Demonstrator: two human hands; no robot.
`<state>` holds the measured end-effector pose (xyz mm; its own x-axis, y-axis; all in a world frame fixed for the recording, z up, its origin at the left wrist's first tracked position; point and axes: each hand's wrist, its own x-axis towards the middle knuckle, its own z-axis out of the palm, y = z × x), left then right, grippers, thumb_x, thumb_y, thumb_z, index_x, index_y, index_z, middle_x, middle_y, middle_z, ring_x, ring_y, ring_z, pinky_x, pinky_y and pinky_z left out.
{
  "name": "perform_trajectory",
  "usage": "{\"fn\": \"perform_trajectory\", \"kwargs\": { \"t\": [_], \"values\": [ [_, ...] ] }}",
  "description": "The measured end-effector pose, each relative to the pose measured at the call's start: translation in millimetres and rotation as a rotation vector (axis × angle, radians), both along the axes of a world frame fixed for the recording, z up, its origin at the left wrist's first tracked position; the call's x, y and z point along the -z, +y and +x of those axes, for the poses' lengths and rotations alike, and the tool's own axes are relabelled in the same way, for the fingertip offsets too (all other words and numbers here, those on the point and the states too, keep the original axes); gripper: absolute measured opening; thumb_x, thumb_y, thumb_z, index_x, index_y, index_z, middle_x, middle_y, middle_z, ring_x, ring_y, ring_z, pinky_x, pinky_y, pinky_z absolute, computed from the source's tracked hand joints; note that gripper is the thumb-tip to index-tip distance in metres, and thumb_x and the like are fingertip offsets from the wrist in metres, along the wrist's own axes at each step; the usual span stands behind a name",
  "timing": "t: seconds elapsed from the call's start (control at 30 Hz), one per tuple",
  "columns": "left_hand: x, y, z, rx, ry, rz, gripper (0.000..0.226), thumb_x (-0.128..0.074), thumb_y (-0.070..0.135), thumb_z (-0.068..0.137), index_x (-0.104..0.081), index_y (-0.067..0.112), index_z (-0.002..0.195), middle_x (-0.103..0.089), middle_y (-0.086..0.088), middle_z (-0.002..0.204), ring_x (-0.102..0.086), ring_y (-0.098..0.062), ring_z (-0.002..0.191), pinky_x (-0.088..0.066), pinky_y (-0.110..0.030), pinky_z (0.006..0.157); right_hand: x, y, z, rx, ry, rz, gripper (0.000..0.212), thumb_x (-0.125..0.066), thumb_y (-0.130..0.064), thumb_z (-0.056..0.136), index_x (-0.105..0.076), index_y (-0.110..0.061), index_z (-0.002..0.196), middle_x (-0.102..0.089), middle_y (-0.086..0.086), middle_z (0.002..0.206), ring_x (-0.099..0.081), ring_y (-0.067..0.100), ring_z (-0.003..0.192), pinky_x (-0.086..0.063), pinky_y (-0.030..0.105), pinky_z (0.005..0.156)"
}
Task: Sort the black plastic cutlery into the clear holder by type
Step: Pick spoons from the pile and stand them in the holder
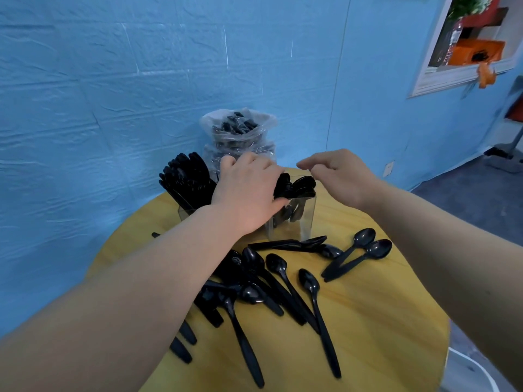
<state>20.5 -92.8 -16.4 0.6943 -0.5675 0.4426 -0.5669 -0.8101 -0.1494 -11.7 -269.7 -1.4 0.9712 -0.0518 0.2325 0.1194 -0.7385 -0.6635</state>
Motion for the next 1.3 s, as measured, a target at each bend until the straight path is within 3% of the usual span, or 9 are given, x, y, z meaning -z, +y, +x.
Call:
{"fn": "perform_trajectory", "kwargs": {
  "t": [0.23, 0.4, 0.57, 0.67, 0.73, 0.87, 0.97, 1.1, 1.3],
  "values": [
    [5, -1, 0, -0.007, -0.019, -0.080, 0.042, -0.053, 0.054, 0.088, -0.056, 0.031, 0.122, -0.054, 0.011, 0.127, -0.036, -0.019, 0.124, -0.028, -0.039, 0.095, 7, -5, -8, -0.087, -0.024, -0.268, 0.052, -0.067, -0.042, 0.080, -0.058, -0.021, 0.127, -0.064, -0.007, 0.114, -0.056, 0.007, 0.104, -0.046, 0.030, 0.095],
    [6, -3, -1, -0.001, -0.054, -0.072, 0.040, -0.055, 0.054, 0.087, -0.058, 0.030, 0.119, -0.055, 0.012, 0.126, -0.034, -0.019, 0.125, -0.027, -0.039, 0.095, 10, -3, -10, -0.079, -0.145, -0.442, 0.042, -0.063, -0.032, 0.088, -0.058, -0.019, 0.128, -0.066, -0.001, 0.114, -0.058, 0.016, 0.105, -0.044, 0.029, 0.091],
    [7, -3, -7, 0.012, -0.096, -0.066, 0.047, -0.061, 0.050, 0.084, -0.060, 0.025, 0.123, -0.057, 0.008, 0.128, -0.038, -0.024, 0.124, -0.029, -0.042, 0.093, 18, -7, -23, -0.038, -0.177, -0.329, 0.051, -0.059, -0.034, 0.090, -0.047, -0.023, 0.138, -0.056, -0.008, 0.133, -0.050, 0.011, 0.121, -0.036, 0.025, 0.098],
    [12, 1, -19, 0.079, -0.153, -0.132, 0.048, -0.069, 0.044, 0.078, -0.064, 0.021, 0.120, -0.061, 0.005, 0.121, -0.044, -0.025, 0.115, -0.035, -0.044, 0.087, 28, -22, -45, 0.110, -0.242, -0.200, 0.039, -0.051, -0.020, 0.094, -0.053, -0.021, 0.133, -0.059, -0.008, 0.125, -0.050, 0.004, 0.110, -0.038, 0.023, 0.095],
    [23, 3, -33, 0.142, -0.157, -0.170, 0.045, -0.069, 0.041, 0.077, -0.066, 0.021, 0.117, -0.063, 0.005, 0.118, -0.046, -0.024, 0.111, -0.037, -0.043, 0.085, 46, -36, -55, 0.177, -0.162, -0.288, 0.037, -0.045, -0.016, 0.094, -0.055, -0.020, 0.130, -0.057, -0.004, 0.130, -0.047, 0.010, 0.119, -0.036, 0.027, 0.098],
    [53, 2, -69, 0.173, 0.003, -0.133, 0.036, -0.059, 0.040, 0.083, -0.067, 0.026, 0.116, -0.063, 0.009, 0.118, -0.049, -0.021, 0.110, -0.040, -0.041, 0.088, 90, -46, -70, 0.112, 0.228, -0.602, 0.043, -0.036, -0.031, 0.097, -0.043, -0.028, 0.139, -0.031, -0.006, 0.152, -0.013, 0.022, 0.145, -0.020, 0.044, 0.115],
    [65, -2, -89, 0.110, 0.223, -0.066, 0.039, -0.043, 0.044, 0.095, -0.053, 0.035, 0.132, -0.051, 0.018, 0.133, -0.036, -0.012, 0.123, -0.030, -0.036, 0.102, 107, -45, -87, 0.110, 0.263, -0.557, 0.042, -0.029, -0.041, 0.100, -0.042, -0.032, 0.139, -0.035, -0.007, 0.150, -0.017, 0.022, 0.143, -0.022, 0.050, 0.112],
    [71, -13, -103, 0.101, 0.357, -0.024, 0.045, -0.037, 0.051, 0.097, -0.045, 0.036, 0.138, -0.046, 0.016, 0.140, -0.034, -0.011, 0.130, -0.027, -0.037, 0.108, 112, -34, -115, 0.121, 0.104, -0.498, 0.046, -0.036, -0.048, 0.097, -0.045, -0.030, 0.138, -0.050, -0.008, 0.138, -0.034, 0.018, 0.131, -0.033, 0.036, 0.107],
    [75, -39, -113, 0.116, 0.426, 0.098, 0.037, -0.037, 0.049, 0.098, -0.056, 0.034, 0.126, -0.060, 0.009, 0.117, -0.044, -0.019, 0.116, -0.039, -0.041, 0.099, 110, -39, -140, 0.322, -0.025, -0.065, 0.037, -0.050, -0.019, 0.094, -0.054, -0.022, 0.131, -0.050, -0.005, 0.136, -0.048, 0.013, 0.113, -0.029, 0.016, 0.086]
  ]
}}
